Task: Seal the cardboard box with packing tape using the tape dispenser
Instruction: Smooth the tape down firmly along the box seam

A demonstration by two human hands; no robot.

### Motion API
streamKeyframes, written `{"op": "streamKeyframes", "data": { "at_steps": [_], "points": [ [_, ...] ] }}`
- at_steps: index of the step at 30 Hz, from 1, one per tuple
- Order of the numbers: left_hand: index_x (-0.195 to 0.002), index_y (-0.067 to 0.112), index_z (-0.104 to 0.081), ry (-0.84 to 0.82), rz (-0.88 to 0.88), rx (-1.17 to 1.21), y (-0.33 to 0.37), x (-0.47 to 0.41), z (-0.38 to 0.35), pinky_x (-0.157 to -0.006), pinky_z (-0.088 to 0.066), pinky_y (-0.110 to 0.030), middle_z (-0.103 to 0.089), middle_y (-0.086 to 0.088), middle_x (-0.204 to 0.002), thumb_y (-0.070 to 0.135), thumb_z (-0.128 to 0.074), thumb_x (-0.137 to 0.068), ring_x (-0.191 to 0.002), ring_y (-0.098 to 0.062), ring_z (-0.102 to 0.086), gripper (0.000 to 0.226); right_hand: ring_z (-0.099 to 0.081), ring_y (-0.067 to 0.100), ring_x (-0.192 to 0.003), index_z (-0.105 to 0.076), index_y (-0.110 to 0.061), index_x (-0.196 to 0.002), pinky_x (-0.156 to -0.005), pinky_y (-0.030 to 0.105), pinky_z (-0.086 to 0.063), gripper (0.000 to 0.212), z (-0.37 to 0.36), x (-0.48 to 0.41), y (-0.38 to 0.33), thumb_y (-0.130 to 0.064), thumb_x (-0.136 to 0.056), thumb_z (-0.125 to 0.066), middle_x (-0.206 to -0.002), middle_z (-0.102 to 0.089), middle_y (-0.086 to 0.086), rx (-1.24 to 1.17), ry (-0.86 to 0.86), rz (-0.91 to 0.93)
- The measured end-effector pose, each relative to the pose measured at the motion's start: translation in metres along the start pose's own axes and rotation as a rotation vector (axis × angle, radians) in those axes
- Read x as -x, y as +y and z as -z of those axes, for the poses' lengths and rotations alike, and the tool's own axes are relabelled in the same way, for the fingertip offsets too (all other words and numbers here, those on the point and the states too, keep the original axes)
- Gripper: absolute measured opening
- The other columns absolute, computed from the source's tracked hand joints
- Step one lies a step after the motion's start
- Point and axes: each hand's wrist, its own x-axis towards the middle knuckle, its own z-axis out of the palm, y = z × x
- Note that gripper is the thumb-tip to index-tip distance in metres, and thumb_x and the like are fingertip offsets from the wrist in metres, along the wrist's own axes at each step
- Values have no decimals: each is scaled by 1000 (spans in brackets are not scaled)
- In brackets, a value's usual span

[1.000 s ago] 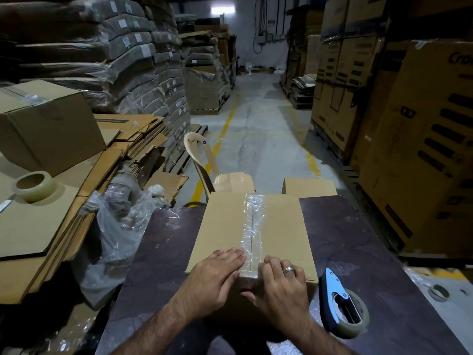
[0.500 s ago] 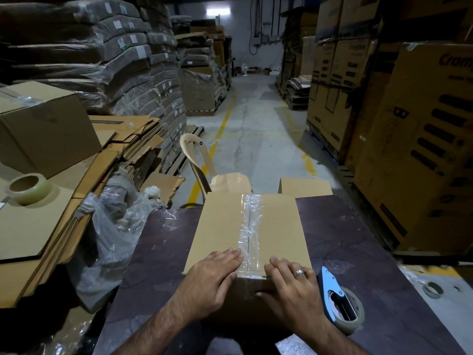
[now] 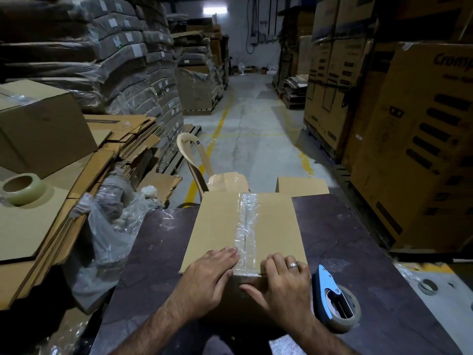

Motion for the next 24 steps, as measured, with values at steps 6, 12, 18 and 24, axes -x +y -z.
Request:
{"op": "streamKeyframes", "data": {
  "at_steps": [6, 12, 18, 24],
  "points": [
    [-132, 19, -58, -7, -7, -13, -1, 1, -2, -109, -38, -28, -57, 6, -137, 29, -40, -95, -130, -8, -49, 42, -60, 23, -78, -62, -19, -86, -75, 38, -33, 67, -3, 5, 1, -74, -49, -67, -96, -66, 1, 54, -85, 17],
    [-130, 16, -60, 24, -47, -58, 3, 5, -5, -106, -40, -29, -59, 2, -135, 28, -43, -95, -127, -11, -53, 41, -49, 22, -93, -54, -20, -103, -75, 38, -31, 78, 0, 9, 12, -61, -43, -81, -106, -67, 2, 17, -49, 118],
    [-129, 14, -61, 51, -79, -179, 2, 10, -13, -103, -41, -31, -59, 1, -136, 43, -63, -84, -124, -14, -56, 53, -47, 20, -98, -52, -19, -110, -78, 37, -32, 77, 0, 12, 19, -60, -49, -78, -109, -70, 2, -3, -32, 160],
    [-126, 16, -63, 64, -84, -247, 2, 7, -15, -104, -39, -30, -62, 1, -132, 54, -70, -72, -120, -14, -59, 66, -59, 20, -76, -68, -23, -91, -68, 35, -33, 42, 2, 0, 20, -62, -78, -61, -99, -71, -4, -70, 58, 135]
  ]
}}
